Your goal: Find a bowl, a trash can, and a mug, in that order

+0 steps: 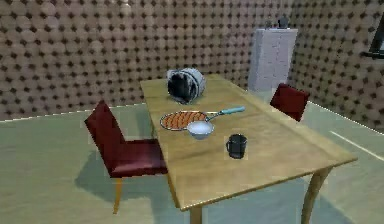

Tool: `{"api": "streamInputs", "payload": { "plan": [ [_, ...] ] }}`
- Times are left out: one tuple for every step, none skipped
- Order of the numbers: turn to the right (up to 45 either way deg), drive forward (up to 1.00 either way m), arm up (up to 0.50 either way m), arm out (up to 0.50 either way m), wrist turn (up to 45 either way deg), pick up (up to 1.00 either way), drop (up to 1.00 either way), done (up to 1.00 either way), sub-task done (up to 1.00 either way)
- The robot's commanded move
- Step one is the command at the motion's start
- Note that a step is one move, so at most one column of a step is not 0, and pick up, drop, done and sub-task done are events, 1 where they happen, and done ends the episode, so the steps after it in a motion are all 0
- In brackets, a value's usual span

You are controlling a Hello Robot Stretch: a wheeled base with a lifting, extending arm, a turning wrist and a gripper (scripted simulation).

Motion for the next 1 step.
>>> {"api": "streamInputs", "payload": {
  "plan": [
    [0.0, 0.0, 0.0, 0.0, 0.0, 0.0, 0.0, 0.0, 1.0]
  ]
}}
